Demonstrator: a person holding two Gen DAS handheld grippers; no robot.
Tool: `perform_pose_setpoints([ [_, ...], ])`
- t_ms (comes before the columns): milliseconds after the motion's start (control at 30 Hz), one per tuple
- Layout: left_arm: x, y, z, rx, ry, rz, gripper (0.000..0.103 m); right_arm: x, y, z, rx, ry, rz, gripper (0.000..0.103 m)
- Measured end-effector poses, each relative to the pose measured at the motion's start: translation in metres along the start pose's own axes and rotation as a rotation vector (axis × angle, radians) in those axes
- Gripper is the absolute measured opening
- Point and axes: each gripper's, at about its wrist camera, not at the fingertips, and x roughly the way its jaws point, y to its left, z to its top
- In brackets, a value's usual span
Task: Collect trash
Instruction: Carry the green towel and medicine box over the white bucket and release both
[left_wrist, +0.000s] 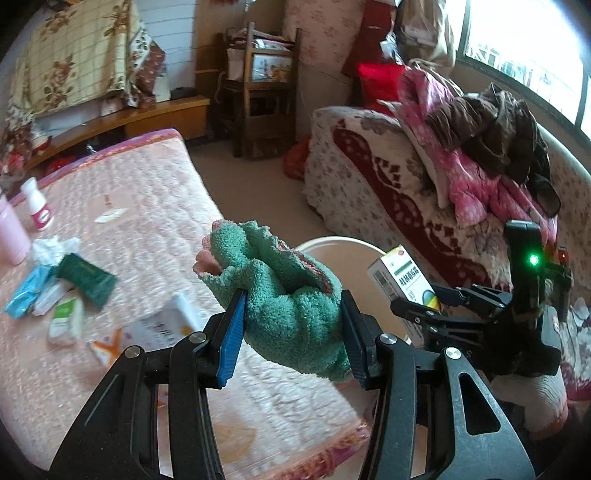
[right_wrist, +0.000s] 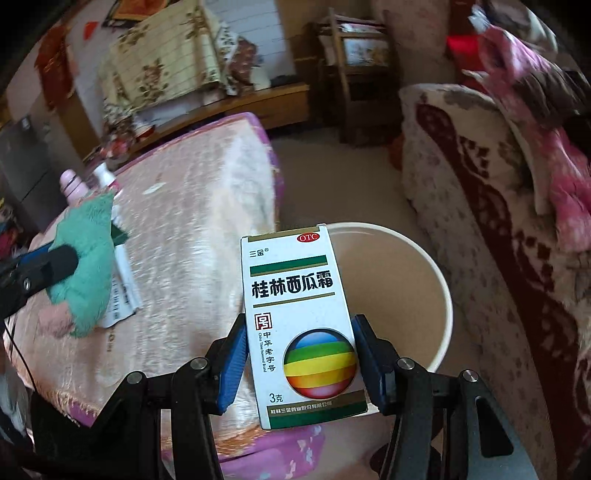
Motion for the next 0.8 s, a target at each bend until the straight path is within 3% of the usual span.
perform_pose_setpoints([
  [400, 0.05, -0.031, 0.004, 0.025, 0.072, -0.043, 0.047, 0.024, -0.042, -0.006, 0.094, 0.026, -0.069, 0.053],
  [800, 0.08, -0.04, 0.0, -0.001, 0.117, -0.09, 0.048, 0.038, -0.065, -0.01, 0.176, 0.051, -0.066, 0.053],
])
